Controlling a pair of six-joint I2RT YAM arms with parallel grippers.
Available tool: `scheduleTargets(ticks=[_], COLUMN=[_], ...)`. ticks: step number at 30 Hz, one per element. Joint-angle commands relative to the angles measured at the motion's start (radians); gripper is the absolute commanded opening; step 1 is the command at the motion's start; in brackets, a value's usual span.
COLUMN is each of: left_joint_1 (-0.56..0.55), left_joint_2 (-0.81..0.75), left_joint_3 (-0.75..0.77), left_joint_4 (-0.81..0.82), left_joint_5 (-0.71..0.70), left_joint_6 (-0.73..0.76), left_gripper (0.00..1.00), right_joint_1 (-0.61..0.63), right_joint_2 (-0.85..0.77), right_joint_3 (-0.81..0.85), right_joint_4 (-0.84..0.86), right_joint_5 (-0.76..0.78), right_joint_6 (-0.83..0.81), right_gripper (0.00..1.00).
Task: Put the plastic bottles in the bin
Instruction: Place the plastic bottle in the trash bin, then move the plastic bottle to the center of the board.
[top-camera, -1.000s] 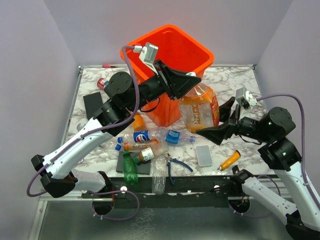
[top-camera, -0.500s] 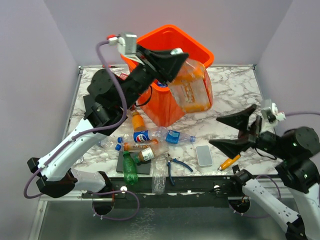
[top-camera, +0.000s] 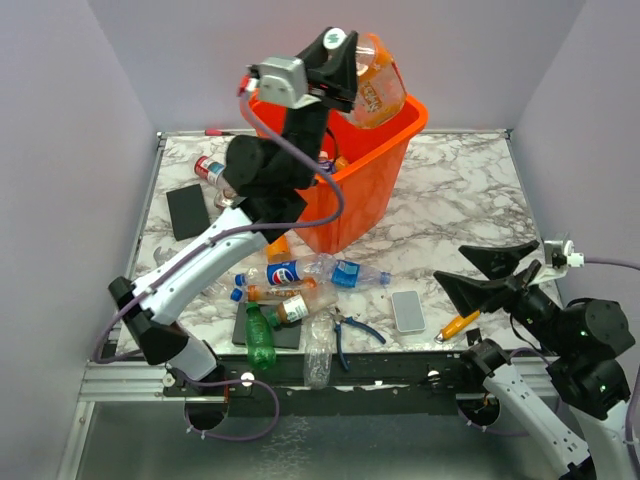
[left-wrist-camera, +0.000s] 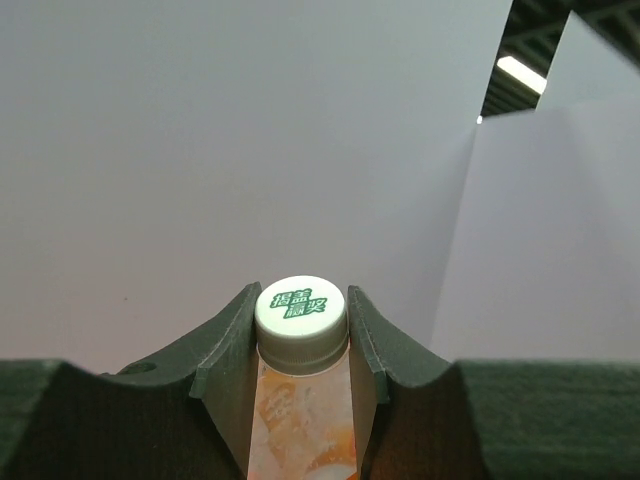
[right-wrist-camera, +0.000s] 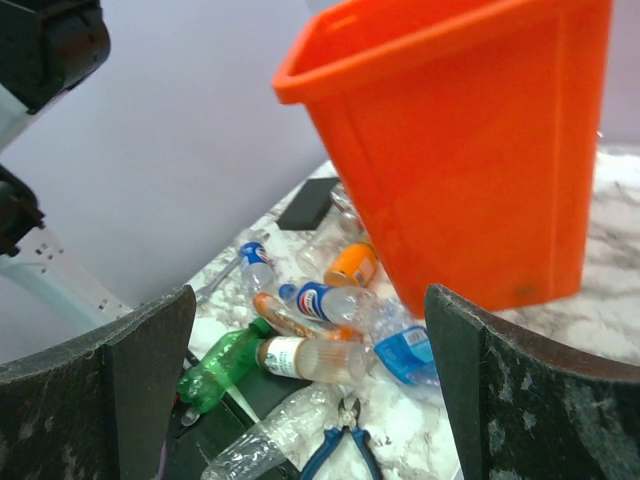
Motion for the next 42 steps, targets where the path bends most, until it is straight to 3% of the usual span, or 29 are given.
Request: scheduleTargets(ticks=[1,7,14,15,17,18,20,21,27,31,37,42], left_joint_1=[0.000,0.001,0.002,0.001,0.002,0.001,0.001,0.001,-0.003,-0.009,-0.009,-0.010], left_joint_2=[0.110,0.235,0.302,0.306,0.308,0.306,0.297,0.290,0.214,0.084,-0.293,-0.586], left_joint_3=[0.056,0.112,0.130,0.130,0.128,0.129,0.131,0.134,0.172,0.102,-0.268,-0.557], left_joint_4=[0.019,-0.095,-0.192,-0.209,-0.236,-0.247,-0.259,-0.259,-0.258,-0.258,-0.282,-0.487], left_joint_5=[0.066,-0.015,-0.048,-0.048,-0.046,-0.040,-0.024,-0.018,-0.011,-0.050,-0.224,-0.394], left_joint_6=[0.239,0.391,0.382,0.373,0.353,0.344,0.324,0.315,0.230,0.122,-0.024,-0.097], left_gripper=[0.00,0.00,0.00,0.11,0.61,0.76,0.96,0.99,0.99,0.99,0.99,0.99], right_joint_1=[0.006,0.005,0.005,0.006,0.006,0.005,0.005,0.005,0.005,0.006,0.005,0.006], right_joint_2=[-0.016,-0.040,-0.046,-0.044,-0.037,-0.035,-0.028,-0.025,-0.012,-0.003,0.095,0.223], right_joint_3=[-0.031,-0.038,-0.065,-0.065,-0.068,-0.068,-0.070,-0.070,-0.073,-0.091,-0.122,-0.196], right_joint_4=[-0.067,-0.117,-0.116,-0.118,-0.121,-0.123,-0.130,-0.132,-0.131,-0.120,-0.128,-0.083], right_joint_5=[0.155,0.231,0.249,0.249,0.281,0.287,0.299,0.304,0.327,0.369,0.274,0.185], right_joint_6=[0.052,0.049,0.051,0.052,0.053,0.053,0.053,0.055,0.058,0.089,0.082,0.108], right_gripper=[1.00,1.00,1.00,1.00,1.00,1.00,1.00,1.00,1.00,1.00,1.00,1.00])
